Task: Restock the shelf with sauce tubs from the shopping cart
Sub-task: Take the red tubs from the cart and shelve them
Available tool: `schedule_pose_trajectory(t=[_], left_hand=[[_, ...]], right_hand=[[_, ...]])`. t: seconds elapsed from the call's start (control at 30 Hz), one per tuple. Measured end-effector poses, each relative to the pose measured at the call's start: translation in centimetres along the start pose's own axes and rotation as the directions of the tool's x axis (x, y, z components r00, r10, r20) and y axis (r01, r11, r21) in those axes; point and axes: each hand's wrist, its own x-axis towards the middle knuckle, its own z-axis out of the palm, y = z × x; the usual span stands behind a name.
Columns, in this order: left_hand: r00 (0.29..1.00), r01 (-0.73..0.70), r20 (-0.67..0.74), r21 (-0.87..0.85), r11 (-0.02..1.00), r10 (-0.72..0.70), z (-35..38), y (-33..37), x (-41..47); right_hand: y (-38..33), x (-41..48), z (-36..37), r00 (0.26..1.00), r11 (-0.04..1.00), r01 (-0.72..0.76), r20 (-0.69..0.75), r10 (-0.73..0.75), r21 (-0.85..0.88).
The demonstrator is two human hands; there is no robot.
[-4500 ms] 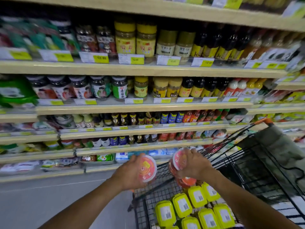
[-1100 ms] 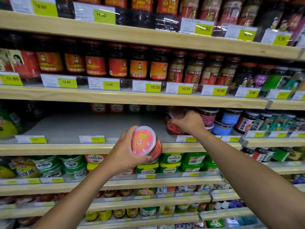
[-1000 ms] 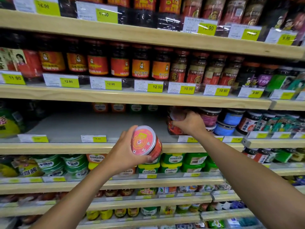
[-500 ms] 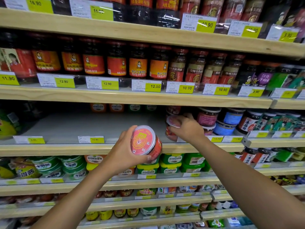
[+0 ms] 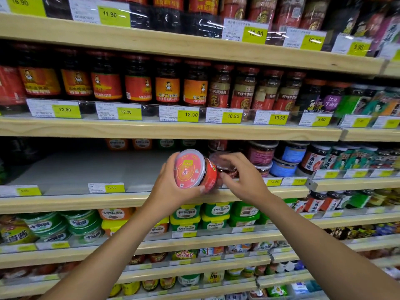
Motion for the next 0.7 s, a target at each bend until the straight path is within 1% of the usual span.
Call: schedule_pose_trajectory(t=[0.07,0.13,0.2,0.3,0.4,0.57,0.7], left_hand=[[0.999,0.014,-0.038,-0.012,1.0,-0.015,1.0,0.2,0.9],[0.997,0.028,-0.065,0.003,1.0,-0.028,1.9,0.4,1.9],[0.997,0.033,-0.075,0.021,0.999,-0.032,2.8,0.8,2.8],[0.995,0.0,-0.095,0.02,1.0,0.002,4.5,1.8,3.9],[0.993,-0.015,-0.121,-0.006,1.0,0.014,5.9,2.6,4.6],[0.991,-0.029,-0.134,-0.076,0.997,0.019,7.1,2.9,6.2],[0.994,-0.041,-0.104,-0.075,0.996,0.033,7.8,2.7,7.2]], right_hand=[[0.2,-1.0,-0.1,0.999,1.0,0.016,0.033,-0.015,-0.015],[0.5,-1.5,0.1,0.999,0.999,0.003,0.054,0.0,-0.044],[0.8,-1.6,0.4,0.999,0.999,-0.022,0.023,0.023,-0.05],[1.1,-1.2,0.9,0.997,0.999,-0.04,-0.067,0.039,-0.018],[1.4,-0.8,1.1,0.984,0.994,-0.111,-0.136,0.113,0.018],[2.2,-0.3,1.4,0.959,0.972,-0.231,-0.158,0.235,0.042],[3.3,0.3,1.7,0.95,0.962,-0.273,-0.151,0.272,0.016]])
